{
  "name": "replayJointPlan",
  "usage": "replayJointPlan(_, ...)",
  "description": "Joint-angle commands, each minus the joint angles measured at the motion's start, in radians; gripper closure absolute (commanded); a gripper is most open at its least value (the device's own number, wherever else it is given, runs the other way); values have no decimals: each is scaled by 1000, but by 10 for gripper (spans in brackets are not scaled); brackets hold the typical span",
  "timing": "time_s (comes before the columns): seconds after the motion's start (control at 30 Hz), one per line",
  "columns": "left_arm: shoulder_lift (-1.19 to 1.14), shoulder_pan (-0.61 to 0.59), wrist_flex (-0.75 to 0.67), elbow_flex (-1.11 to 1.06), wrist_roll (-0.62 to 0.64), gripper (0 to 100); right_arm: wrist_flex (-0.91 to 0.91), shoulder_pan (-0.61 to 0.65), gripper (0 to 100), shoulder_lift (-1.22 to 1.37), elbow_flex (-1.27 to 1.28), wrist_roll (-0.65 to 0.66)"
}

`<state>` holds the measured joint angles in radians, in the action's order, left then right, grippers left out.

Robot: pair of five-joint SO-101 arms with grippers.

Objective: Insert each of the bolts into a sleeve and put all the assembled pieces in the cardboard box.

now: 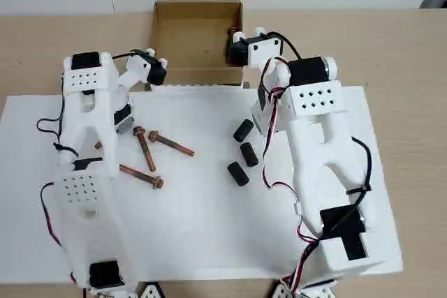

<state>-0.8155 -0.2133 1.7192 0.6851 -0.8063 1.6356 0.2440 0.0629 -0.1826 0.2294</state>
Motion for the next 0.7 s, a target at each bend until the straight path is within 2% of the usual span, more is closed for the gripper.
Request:
replayJointPlan(0.0, 12, 2, -5, 53, -5, 995, -2, 7, 995, -58, -12, -9)
replayJointPlan(0.3, 92, 3, 32, 119, 2, 995, 10, 25, 995, -199, -5, -9)
replayJointPlan(0.67, 559, 86, 31, -232, 0, 995, 25, 76, 995, -374, 150, -8)
